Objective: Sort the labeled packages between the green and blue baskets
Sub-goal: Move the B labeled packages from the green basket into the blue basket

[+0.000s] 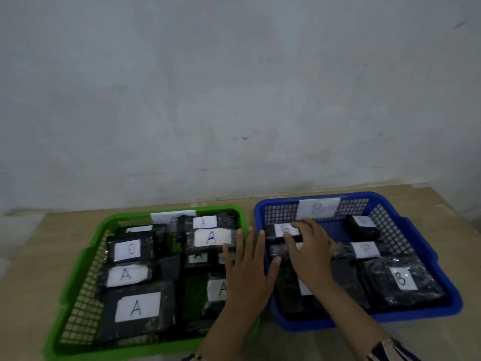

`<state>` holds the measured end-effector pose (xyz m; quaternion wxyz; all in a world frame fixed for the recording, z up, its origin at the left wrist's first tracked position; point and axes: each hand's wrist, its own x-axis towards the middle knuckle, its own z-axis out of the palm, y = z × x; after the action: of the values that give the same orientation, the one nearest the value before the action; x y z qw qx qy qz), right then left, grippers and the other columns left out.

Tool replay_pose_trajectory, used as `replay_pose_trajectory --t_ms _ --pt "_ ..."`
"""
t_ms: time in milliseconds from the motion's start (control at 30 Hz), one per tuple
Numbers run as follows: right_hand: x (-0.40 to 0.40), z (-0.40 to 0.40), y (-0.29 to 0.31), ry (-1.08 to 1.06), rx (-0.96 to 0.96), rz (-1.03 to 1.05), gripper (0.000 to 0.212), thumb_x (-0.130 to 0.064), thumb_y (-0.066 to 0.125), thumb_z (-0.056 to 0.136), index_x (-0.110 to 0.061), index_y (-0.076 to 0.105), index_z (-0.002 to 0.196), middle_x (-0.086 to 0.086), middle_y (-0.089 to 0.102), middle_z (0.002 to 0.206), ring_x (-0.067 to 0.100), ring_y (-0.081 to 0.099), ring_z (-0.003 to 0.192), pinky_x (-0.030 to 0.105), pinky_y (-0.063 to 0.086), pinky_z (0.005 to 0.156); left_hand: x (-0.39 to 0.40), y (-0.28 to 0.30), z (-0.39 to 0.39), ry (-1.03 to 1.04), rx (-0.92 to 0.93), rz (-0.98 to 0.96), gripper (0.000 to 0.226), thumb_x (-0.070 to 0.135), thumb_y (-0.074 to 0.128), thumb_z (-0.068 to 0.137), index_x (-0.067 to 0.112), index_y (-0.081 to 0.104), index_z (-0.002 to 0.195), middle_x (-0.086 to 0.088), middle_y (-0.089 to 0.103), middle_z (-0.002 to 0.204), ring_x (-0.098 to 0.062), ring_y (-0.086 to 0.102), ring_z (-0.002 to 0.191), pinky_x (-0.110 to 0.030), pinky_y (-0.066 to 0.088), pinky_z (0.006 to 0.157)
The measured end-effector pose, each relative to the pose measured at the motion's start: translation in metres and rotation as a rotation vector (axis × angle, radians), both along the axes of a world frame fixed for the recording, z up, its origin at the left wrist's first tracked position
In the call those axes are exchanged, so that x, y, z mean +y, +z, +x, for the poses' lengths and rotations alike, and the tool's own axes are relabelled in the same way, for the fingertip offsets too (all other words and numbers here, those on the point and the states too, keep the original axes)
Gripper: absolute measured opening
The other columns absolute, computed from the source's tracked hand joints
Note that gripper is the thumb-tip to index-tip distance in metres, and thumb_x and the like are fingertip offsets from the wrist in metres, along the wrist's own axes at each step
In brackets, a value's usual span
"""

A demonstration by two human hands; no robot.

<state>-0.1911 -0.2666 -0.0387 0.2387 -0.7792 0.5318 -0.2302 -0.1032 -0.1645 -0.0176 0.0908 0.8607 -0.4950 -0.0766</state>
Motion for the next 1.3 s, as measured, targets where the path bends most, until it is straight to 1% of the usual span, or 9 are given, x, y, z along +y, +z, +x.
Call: replay_pose_trajectory --t_ms 133,233,300,467,700,833,1100,1200,1300 --pt "0.037 0.022 0.018 0.102 -0.087 -0.025 0.029 -0.029 0.054 0.089 -0.015 0.057 0.114 0.008 0.047 0.134 0.025 0.035 0.13 0.045 0.02 0.105 0.041 0.008 0.032 0.044 0.045 -0.22 0.06 0.048 0.013 0.094 0.021 0.063 0.113 -0.002 0.064 0.123 -0.025 0.057 0.117 -0.051 0.049 0.088" --pt "0.071 0.047 0.027 0.218 -0.135 -0.043 0.03 -0.033 0.053 0.089 -0.014 0.058 0.112 0.007 0.051 0.128 0.023 0.039 0.126 0.043 0.022 0.104 0.078 0.004 0.066 0.164 0.05 -0.39 0.033 0.034 0.05 0.087 0.014 0.064 0.108 -0.009 0.066 0.116 -0.03 0.061 0.109 -0.049 0.048 0.088" --pt "0.093 0.066 0.028 0.294 -0.15 -0.067 0.032 -0.036 0.05 0.086 -0.014 0.059 0.108 0.006 0.056 0.118 0.023 0.045 0.119 0.044 0.031 0.102 0.101 -0.001 0.091 0.275 0.056 -0.421 0.03 0.024 0.064 0.082 0.012 0.063 0.11 -0.011 0.065 0.116 -0.032 0.06 0.108 -0.047 0.045 0.09" --pt "0.134 0.103 0.01 0.469 -0.022 0.042 0.029 -0.041 0.048 0.089 -0.026 0.052 0.114 -0.004 0.055 0.115 0.016 0.043 0.115 0.032 0.023 0.097 0.15 -0.012 0.14 0.433 0.137 -0.428 0.03 0.01 0.06 0.084 0.003 0.058 0.113 -0.019 0.061 0.115 -0.038 0.055 0.107 -0.049 0.047 0.09" --pt "0.166 0.133 -0.01 0.461 0.228 0.207 0.048 -0.052 0.039 0.09 -0.024 0.036 0.129 0.004 0.055 0.123 0.023 0.042 0.118 0.039 0.023 0.103 0.174 -0.019 0.174 0.502 0.424 -0.4 0.043 0.013 0.047 0.092 0.003 0.037 0.133 -0.02 0.043 0.135 -0.034 0.045 0.12 -0.039 0.039 0.097" --pt "0.173 0.14 -0.015 0.439 0.281 0.248 0.06 -0.056 0.044 0.086 -0.024 0.026 0.134 0.006 0.051 0.128 0.024 0.04 0.122 0.039 0.023 0.102 0.169 -0.017 0.19 0.5 0.453 -0.375 0.046 0.022 0.045 0.094 0.008 0.033 0.136 -0.016 0.043 0.138 -0.031 0.045 0.122 -0.035 0.039 0.096" --pt "0.175 0.141 -0.022 0.405 0.269 0.313 0.073 -0.053 0.053 0.082 -0.03 0.014 0.139 0.004 0.047 0.136 0.021 0.036 0.127 0.039 0.02 0.102 0.159 -0.019 0.21 0.422 0.511 -0.248 0.059 0.021 0.063 0.084 0.012 0.034 0.135 -0.014 0.042 0.134 -0.028 0.048 0.117 -0.033 0.041 0.095" --pt "0.172 0.141 -0.021 0.399 0.206 0.421 0.084 -0.05 0.061 0.078 -0.03 0.009 0.142 0.001 0.043 0.141 0.022 0.036 0.129 0.041 0.019 0.106 0.156 -0.02 0.213 0.429 0.497 -0.257 0.044 0.011 0.063 0.082 0.009 0.047 0.123 -0.015 0.045 0.124 -0.026 0.051 0.107 -0.028 0.04 0.088" --pt "0.17 0.141 -0.02 0.392 0.131 0.511 0.08 -0.044 0.066 0.077 -0.03 0.017 0.139 -0.002 0.047 0.138 0.021 0.039 0.128 0.042 0.018 0.108 0.155 -0.024 0.215 0.391 0.495 -0.267 0.032 0.009 0.062 0.082 0.008 0.054 0.113 -0.016 0.044 0.12 -0.019 0.048 0.095 -0.022 0.035 0.082"
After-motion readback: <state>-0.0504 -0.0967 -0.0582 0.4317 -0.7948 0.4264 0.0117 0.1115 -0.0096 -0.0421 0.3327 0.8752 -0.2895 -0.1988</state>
